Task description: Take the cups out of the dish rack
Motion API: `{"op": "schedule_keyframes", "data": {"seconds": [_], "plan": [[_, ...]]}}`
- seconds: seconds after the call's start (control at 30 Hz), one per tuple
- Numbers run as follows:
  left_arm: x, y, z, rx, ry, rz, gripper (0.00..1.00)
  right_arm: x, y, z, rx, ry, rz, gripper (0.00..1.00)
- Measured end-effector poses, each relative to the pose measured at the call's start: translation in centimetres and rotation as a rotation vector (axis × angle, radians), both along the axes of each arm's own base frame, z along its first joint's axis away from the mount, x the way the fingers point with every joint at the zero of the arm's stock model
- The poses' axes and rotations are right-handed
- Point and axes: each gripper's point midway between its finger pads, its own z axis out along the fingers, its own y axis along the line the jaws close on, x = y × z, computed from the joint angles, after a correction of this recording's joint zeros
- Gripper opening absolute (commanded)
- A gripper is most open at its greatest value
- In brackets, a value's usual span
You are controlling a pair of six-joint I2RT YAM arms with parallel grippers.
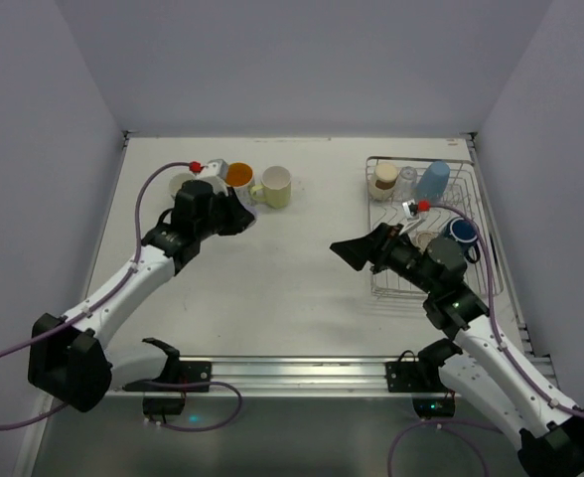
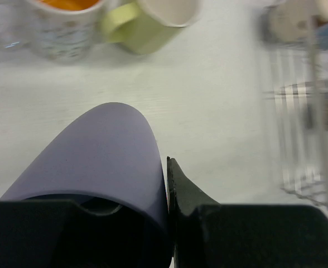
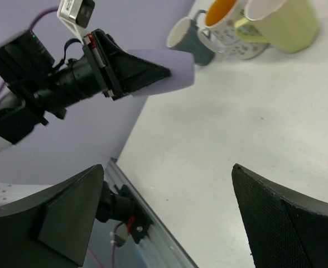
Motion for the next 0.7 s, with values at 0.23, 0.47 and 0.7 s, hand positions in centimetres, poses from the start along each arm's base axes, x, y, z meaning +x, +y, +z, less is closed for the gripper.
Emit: {"op": "schedule_keyframes", "data": {"seconds": [0.23, 0.47, 0.7], "plan": [[2.4, 9.3, -7.4, 0.273, 0.252, 0.196, 0.00, -0.2, -1.7, -4.8, -0.188, 0.082, -0.053, 0.99], [3.9, 13.8, -10.7, 0.395, 0.388, 0.267, 0.07, -0.8, -2.7, -5.1, -0.233, 0.056, -0.069, 0.99], [3.5, 15.3, -14.8, 0.486, 0.526, 0.263, 0.43, -1.2, -3.3, -5.1, -0.258, 0.029, -0.077, 0.99]]}}
